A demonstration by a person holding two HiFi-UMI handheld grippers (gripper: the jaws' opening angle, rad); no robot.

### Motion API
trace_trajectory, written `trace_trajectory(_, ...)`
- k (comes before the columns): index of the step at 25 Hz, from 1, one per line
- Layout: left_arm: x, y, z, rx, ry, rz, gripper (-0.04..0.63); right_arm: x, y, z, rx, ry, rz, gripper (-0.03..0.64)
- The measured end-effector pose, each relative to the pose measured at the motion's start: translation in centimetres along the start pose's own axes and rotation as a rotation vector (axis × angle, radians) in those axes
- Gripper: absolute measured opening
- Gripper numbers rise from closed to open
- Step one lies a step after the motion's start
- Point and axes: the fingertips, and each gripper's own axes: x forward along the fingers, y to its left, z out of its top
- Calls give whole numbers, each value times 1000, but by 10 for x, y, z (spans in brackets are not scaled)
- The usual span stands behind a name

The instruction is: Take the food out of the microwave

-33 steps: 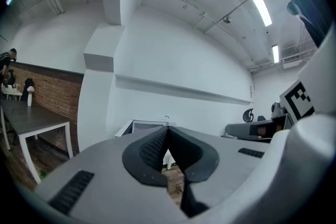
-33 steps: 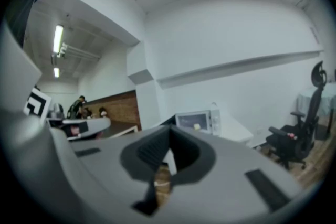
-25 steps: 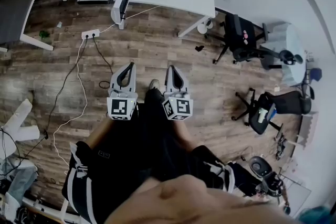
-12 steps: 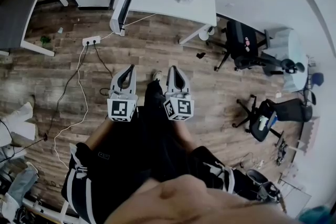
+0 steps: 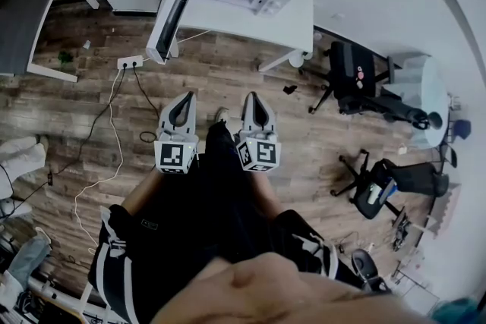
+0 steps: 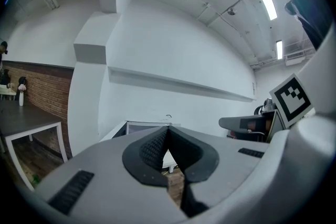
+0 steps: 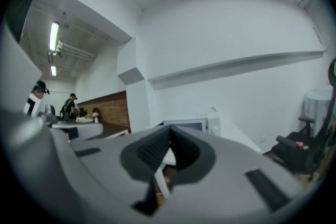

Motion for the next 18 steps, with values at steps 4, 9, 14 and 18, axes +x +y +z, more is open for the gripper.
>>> trace_trajectory(4, 43, -5, 4, 9, 3, 33, 31, 30, -32, 9, -1, 10, 25, 31)
trace_trajectory(9, 100, -12, 9, 33, 2, 86, 31, 69, -75, 18, -3, 22, 55, 31)
trace_trajectory(14, 149, -23, 4, 25, 14, 129, 31, 104, -111, 25, -22, 18, 97, 31)
trace_trajectory(18, 178, -29, 2, 21, 24, 151, 31, 126, -130, 27, -11, 30, 133, 31)
